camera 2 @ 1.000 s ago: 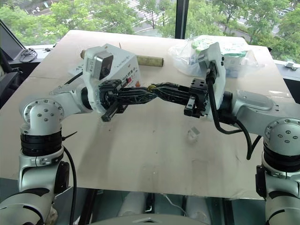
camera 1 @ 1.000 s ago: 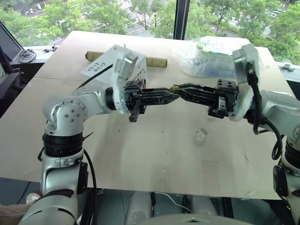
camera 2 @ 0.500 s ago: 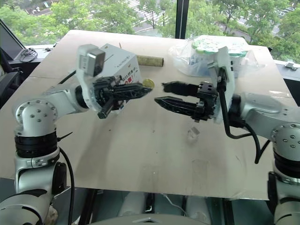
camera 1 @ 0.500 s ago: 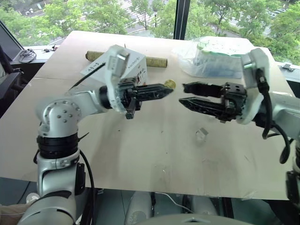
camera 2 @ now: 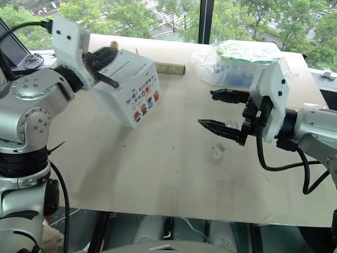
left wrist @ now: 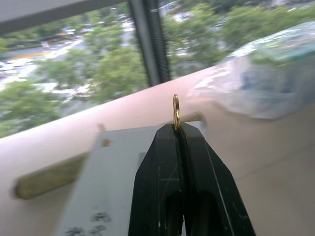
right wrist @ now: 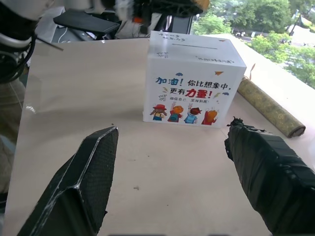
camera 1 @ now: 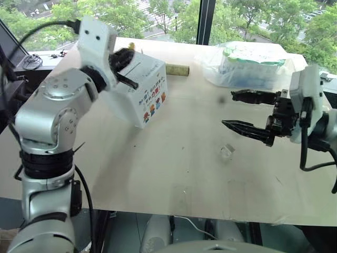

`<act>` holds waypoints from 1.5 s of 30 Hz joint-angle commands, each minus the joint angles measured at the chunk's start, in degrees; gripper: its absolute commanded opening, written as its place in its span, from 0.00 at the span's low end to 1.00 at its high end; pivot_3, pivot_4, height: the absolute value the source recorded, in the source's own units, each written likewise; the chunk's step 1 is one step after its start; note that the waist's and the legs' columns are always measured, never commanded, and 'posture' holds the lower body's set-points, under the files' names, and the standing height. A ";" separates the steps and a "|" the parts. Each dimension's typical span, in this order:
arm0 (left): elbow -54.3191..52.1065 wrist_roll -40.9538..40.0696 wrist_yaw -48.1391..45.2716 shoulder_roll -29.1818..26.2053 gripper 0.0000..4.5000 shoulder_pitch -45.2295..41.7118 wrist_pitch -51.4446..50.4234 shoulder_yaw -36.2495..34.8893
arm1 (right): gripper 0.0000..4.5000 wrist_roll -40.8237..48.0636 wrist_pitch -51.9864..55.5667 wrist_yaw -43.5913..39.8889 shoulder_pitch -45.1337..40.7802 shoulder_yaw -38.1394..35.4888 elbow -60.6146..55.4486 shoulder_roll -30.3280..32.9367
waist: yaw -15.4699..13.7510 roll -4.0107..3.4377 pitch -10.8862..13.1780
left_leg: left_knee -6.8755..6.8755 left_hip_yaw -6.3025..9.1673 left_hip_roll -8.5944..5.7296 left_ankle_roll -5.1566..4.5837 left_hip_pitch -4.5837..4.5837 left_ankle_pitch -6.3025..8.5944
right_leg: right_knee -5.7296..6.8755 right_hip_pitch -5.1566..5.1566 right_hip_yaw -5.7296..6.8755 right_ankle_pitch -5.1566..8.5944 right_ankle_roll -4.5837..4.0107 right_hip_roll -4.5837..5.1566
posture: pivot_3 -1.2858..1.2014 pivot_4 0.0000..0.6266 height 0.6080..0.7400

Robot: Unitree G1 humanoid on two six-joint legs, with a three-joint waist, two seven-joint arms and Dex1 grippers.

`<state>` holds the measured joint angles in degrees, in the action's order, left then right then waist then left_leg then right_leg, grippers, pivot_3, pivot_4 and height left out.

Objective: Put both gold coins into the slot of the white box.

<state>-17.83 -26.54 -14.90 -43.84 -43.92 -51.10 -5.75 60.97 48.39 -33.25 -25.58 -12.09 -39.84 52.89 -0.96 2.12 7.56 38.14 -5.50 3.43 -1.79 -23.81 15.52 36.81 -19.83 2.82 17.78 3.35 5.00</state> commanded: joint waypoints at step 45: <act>16.74 6.58 -9.66 0.59 0.00 -9.05 -19.10 2.68 | 0.84 2.50 -7.42 4.77 -1.05 -8.54 -1.28 -0.31 | 0.06 0.11 0.11 | 0.13 0.10 -0.03 0.00 0.04 -0.01 | 0.10 0.05 0.13 0.01 0.01 0.03 | 0.52 0.24 1.00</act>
<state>-1.98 -20.45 -24.31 -43.04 -53.20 -68.49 -3.03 63.20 42.20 -28.66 -26.58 -18.60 -40.84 52.43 -0.89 2.23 7.67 38.27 -5.40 3.40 -1.79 -23.77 15.52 36.90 -19.79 2.95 17.78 3.35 5.03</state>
